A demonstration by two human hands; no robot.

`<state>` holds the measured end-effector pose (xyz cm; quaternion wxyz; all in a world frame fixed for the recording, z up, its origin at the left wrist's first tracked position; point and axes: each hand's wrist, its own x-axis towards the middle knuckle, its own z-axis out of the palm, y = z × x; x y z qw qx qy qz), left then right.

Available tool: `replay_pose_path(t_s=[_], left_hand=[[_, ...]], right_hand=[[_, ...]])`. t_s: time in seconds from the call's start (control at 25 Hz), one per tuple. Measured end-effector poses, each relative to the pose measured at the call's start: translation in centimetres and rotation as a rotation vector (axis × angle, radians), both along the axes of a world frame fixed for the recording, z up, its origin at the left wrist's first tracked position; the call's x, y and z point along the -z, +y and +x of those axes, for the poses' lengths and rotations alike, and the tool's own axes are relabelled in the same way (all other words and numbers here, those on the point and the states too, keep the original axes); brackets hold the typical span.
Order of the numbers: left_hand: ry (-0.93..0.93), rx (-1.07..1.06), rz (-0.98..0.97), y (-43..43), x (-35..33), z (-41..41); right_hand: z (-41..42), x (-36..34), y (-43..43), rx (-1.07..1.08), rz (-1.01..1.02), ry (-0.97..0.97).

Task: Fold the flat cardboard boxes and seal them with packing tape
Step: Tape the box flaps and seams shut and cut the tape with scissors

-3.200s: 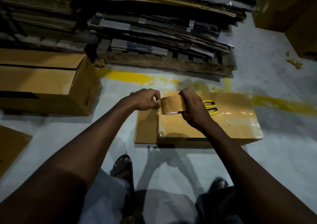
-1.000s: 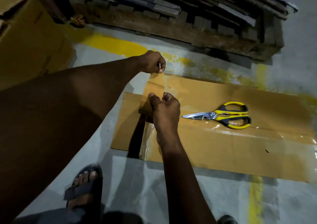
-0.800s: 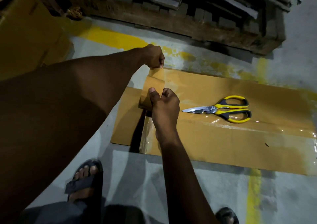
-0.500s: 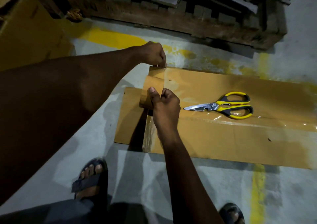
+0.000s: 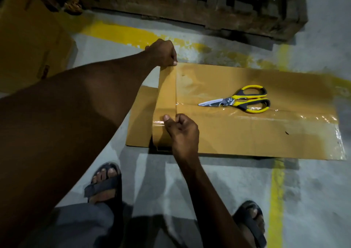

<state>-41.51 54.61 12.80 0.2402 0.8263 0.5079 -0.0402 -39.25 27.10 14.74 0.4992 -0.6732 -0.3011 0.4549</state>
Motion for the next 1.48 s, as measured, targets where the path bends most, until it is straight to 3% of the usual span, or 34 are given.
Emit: replay_pose_path(t_s=[0.12, 0.28, 0.48, 0.6, 0.68, 0.8, 0.88, 0.96, 1.04, 1.24, 1.48], left_hand=[[-0.031, -0.106, 0.028, -0.8, 0.6, 0.0], [-0.068, -0.366, 0.072, -4.1, 0.1, -0.8], [-0.611, -0.805, 0.038, -16.0, -2.2, -5.2], [-0.799, -0.819, -0.185, -26.2, -3.4, -8.2], [-0.767, -0.638, -0.251, -29.7, -3.2, -9.4], [-0.575, -0.343, -0.240, -30.9, -3.2, -9.6], [-0.554, -0.277, -0.198, -31.1, -2.8, -9.9], [-0.531, -0.287, -0.180, -31.1, -2.5, -10.3], [-0.519, -0.337, -0.150, -31.9, -2.6, -10.3], [-0.506, -0.498, -0.075, -36.0, -1.9, -10.6], [-0.519, -0.691, -0.230, -36.1, -1.1, -10.4]], right_hand=[[-0.8, 0.0, -2.6, -0.073, 0.034, -0.013], [-0.4, 0.0, -3.6, -0.045, 0.009, 0.159], [0.4, -1.1, -3.9, -0.037, -0.020, 0.117], [0.5, -1.8, -3.4, -0.058, -0.036, 0.070], [0.4, -1.9, -3.3, -0.077, -0.061, -0.037], [2.3, -1.0, -5.1, -0.092, -0.034, -0.302], [4.3, 0.7, -7.1, -0.237, -0.059, -0.809], [5.5, 2.3, -8.2, -0.583, -0.184, -1.206], [5.4, 2.7, -7.7, -0.691, -0.276, -1.279], [5.1, 3.3, -6.3, -0.652, -0.331, -1.335], [5.0, 3.7, -6.3, -0.622, -0.313, -1.352]])
